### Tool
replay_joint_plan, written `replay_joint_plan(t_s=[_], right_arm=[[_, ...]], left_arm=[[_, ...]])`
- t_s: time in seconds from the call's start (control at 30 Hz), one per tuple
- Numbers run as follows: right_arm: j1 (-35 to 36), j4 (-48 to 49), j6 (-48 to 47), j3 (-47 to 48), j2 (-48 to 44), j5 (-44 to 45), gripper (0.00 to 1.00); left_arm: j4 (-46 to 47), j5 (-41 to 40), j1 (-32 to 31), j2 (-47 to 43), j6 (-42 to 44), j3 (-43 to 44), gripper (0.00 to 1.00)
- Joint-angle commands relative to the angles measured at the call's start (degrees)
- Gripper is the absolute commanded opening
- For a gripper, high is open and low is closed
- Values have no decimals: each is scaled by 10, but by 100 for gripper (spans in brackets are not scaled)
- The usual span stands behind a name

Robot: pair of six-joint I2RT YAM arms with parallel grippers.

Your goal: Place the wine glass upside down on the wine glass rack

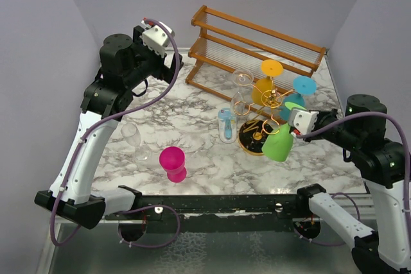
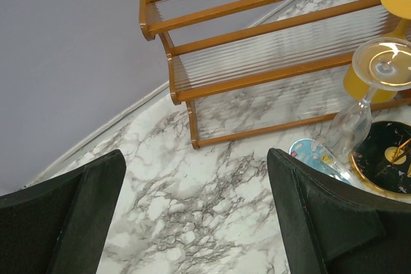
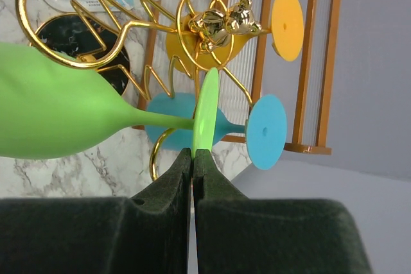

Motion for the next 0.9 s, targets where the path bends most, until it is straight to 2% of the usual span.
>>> replay_joint_plan(t_s=[0.0, 0.37, 0.87], right_arm=[[8, 51, -8, -4, 14, 25, 1], [10, 75, -10, -25, 19, 85, 1], [10, 58, 4, -23, -9, 112, 1]], left_arm=[[15, 17, 2, 0, 7, -3, 94], [12, 26, 2, 3, 9, -2, 95], [10, 34, 2, 2, 8, -3, 94]])
